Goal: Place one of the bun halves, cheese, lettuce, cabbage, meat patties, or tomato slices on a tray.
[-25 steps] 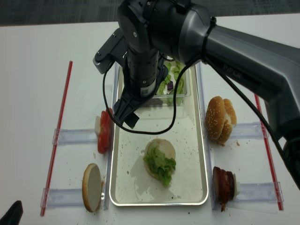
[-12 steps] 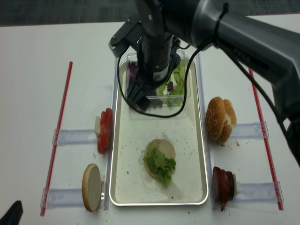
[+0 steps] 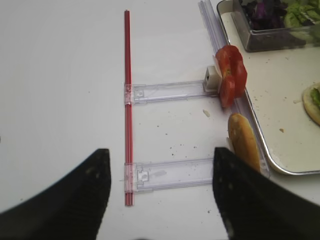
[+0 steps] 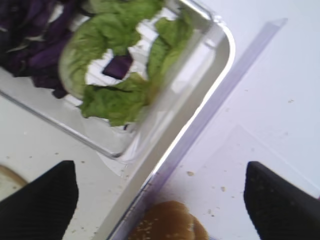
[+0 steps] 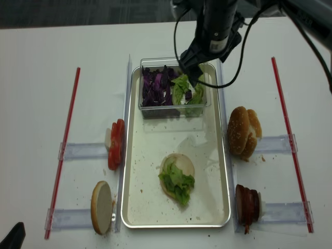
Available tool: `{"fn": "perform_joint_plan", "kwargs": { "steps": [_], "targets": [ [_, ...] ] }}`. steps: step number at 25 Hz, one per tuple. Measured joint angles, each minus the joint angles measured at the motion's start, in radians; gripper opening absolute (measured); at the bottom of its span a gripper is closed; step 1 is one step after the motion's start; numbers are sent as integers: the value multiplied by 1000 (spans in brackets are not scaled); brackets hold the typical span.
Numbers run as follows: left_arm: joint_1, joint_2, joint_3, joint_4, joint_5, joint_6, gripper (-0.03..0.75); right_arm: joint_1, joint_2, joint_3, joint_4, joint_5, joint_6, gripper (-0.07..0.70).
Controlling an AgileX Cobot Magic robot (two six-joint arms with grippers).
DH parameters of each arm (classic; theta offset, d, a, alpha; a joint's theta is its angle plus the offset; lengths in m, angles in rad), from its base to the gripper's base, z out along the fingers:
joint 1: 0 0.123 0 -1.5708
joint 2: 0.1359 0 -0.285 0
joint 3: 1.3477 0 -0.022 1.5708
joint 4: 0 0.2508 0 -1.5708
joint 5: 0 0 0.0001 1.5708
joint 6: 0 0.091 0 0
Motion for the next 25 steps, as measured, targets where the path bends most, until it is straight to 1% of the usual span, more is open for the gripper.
{"fn": "perform_joint_plan", "kwargs": {
  "steps": [8,14,18,25],
  "targets": [
    [0,0,0,0,0,0,409,-201,0,0,3,0,4,679],
    [0,0,0,0,0,0,409,-326,0,0,5,0,12,679],
    [0,0,0,0,0,0,409,-396,0,0,5,0,13,679],
    [0,0,0,0,0,0,409,-488,0,0,1,0,13,679]
  ]
}}
